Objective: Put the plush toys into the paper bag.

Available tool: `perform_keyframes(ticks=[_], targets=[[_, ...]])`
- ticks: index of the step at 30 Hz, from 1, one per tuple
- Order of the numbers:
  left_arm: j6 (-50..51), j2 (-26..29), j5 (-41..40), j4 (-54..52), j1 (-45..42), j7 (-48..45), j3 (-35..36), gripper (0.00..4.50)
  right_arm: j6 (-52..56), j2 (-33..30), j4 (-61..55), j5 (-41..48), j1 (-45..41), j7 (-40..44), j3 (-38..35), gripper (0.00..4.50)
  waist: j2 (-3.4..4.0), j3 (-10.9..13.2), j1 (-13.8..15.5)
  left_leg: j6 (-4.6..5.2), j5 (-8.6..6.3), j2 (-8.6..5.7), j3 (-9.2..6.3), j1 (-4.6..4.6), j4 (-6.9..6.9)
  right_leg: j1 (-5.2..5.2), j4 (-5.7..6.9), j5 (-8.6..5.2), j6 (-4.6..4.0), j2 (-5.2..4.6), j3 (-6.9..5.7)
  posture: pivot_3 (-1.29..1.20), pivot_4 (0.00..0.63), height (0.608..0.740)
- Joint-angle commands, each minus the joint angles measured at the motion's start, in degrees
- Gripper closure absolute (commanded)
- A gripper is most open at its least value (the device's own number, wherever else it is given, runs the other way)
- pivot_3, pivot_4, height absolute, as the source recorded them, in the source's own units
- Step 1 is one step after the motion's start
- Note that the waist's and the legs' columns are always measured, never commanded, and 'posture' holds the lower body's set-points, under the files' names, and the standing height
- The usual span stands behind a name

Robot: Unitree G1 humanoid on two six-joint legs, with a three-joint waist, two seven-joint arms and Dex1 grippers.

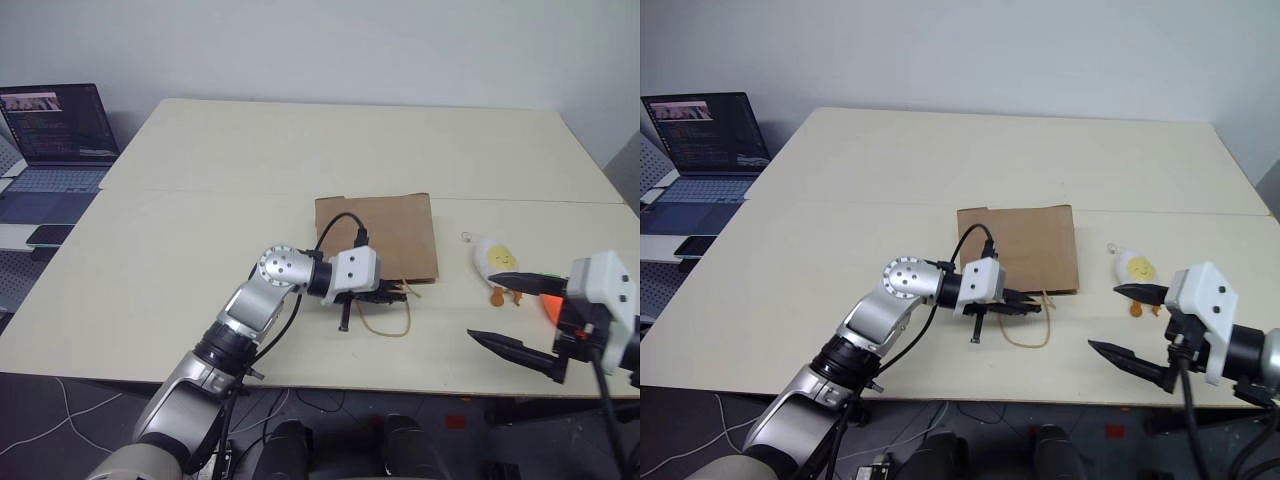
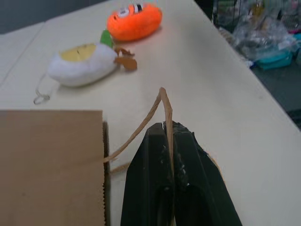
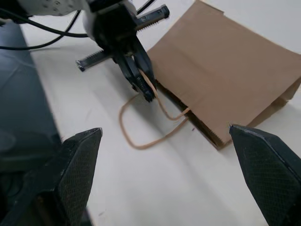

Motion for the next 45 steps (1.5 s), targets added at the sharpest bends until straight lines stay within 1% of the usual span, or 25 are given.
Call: perform_keyframes(ticks=[1, 2, 6, 7, 13, 17, 20, 24, 27, 36, 41, 45], targets=[[11.45, -1.57, -8.03, -2.98, -2.81, 0.74, 4.78, 4.50, -1.22, 3.18, -2.00, -1.23, -1.69, -5.64, 4.21, 0.36, -0.02, 0.00, 0.00, 0.00, 0.00, 0.00, -0.01, 0.00, 0.00, 0.00, -0.01, 0.00, -0.01, 0.01, -0.02, 0.00, 0.150, 0.740], [14.68, -1.93, -10.05, -3.28, -3.59, 0.97, 5.94, 4.50, -0.92, 4.54, -2.02, -1.05, -2.34, -7.27, 5.64, 0.59, -0.02, 0.00, -0.01, 0.00, 0.00, 0.00, -0.07, -0.06, 0.01, -0.02, 0.00, 0.00, 0.00, 0.01, -0.05, 0.00, 0.150, 0.740], [24.14, -3.13, -15.62, -3.30, -6.46, 2.80, 9.48, 4.50, -0.06, 8.76, -1.47, -1.03, -4.27, -12.14, 11.70, 1.94, -0.03, 0.00, -0.14, 0.00, 0.00, -0.01, -0.14, -0.11, 0.02, -0.05, 0.02, 0.01, -0.02, 0.01, -0.09, 0.00, 0.150, 0.740], [25.74, -3.53, -16.71, -3.16, -7.25, 3.35, 10.31, 4.50, -0.31, 9.87, -1.02, -1.66, -4.93, -13.25, 13.56, 2.17, -0.03, 0.00, -0.12, 0.00, 0.00, 0.00, -0.16, -0.10, 0.02, -0.05, 0.01, 0.02, -0.03, 0.02, -0.10, 0.00, 0.150, 0.740], [32.01, -4.93, -21.02, -3.02, -9.53, 5.57, 12.98, 4.50, -2.06, 18.24, 3.93, -8.44, -11.28, -21.10, 25.46, 4.45, -0.02, -0.01, -0.29, 0.00, 0.00, -0.03, -0.34, -0.12, 0.04, -0.10, 0.06, 0.10, -0.18, 0.02, -0.10, 0.00, 0.150, 0.740], [33.89, -5.12, -22.32, -3.49, -9.83, 6.41, 13.50, 4.50, -4.62, 25.20, 10.86, -16.30, -17.32, -27.38, 33.04, 4.45, -0.02, -0.01, -0.37, -0.01, 0.01, -0.04, -0.37, -0.09, 0.02, -0.16, 0.12, 0.11, -0.19, 0.05, -0.08, 0.00, 0.150, 0.740], [35.33, -5.43, -23.37, -4.63, -9.80, 7.36, 13.84, 4.50, -6.84, 29.97, 16.19, -20.92, -20.64, -30.96, 36.11, 4.45, -0.02, -0.01, -0.28, -0.02, 0.01, -0.03, -0.48, -0.08, 0.01, -0.18, 0.20, 0.11, -0.19, 0.04, -0.10, 0.00, 0.150, 0.740], [36.89, -5.86, -24.79, -5.45, -10.16, 8.55, 14.57, 4.50, -9.78, 34.44, 23.01, -26.04, -24.00, -33.87, 38.59, 4.45, -0.02, -0.01, -0.28, -0.02, 0.01, -0.03, -0.54, -0.12, -0.01, -0.20, 0.21, 0.11, -0.20, 0.02, -0.12, 0.00, 0.150, 0.740], [38.66, -6.66, -26.72, -5.09, -11.22, 10.24, 16.40, 4.50, -13.58, 38.80, 28.85, -29.94, -26.50, -38.02, 38.46, 4.45, -0.01, -0.01, -0.29, -0.02, 0.01, -0.03, -0.56, -0.12, -0.01, -0.21, 0.22, 0.11, -0.20, 0.01, -0.14, 0.00, 0.150, 0.740], [44.44, -7.30, -31.71, -3.34, -14.46, 14.24, 20.78, 4.50, -24.92, 46.81, 43.16, -37.66, -29.51, -43.21, 39.20, 4.45, -0.01, -0.01, -0.37, -0.02, 0.01, -0.04, -0.59, -0.12, -0.05, -0.22, 0.24, 0.12, -0.20, 0.02, -0.18, 0.00, 0.150, 0.740], [43.49, -5.72, -30.60, -1.60, -16.23, 14.62, 21.28, 4.50, -24.50, 49.32, 48.50, -38.28, -28.93, -44.72, 37.78, 4.45, -0.01, -0.01, -0.43, -0.03, 0.02, -0.05, -0.59, -0.12, -0.05, -0.23, 0.25, 0.12, -0.21, 0.02, -0.18, 0.00, 0.150, 0.740], [38.85, -4.01, -28.47, 2.21, -20.40, 14.70, 22.77, 4.50, -22.52, 50.38, 49.27, -38.34, -27.39, -44.55, 37.97, 4.45, 0.00, -0.02, -0.43, -0.03, 0.02, -0.07, -0.60, -0.09, -0.05, -0.22, 0.25, 0.12, -0.21, 0.02, -0.19, 0.00, 0.150, 0.740]])
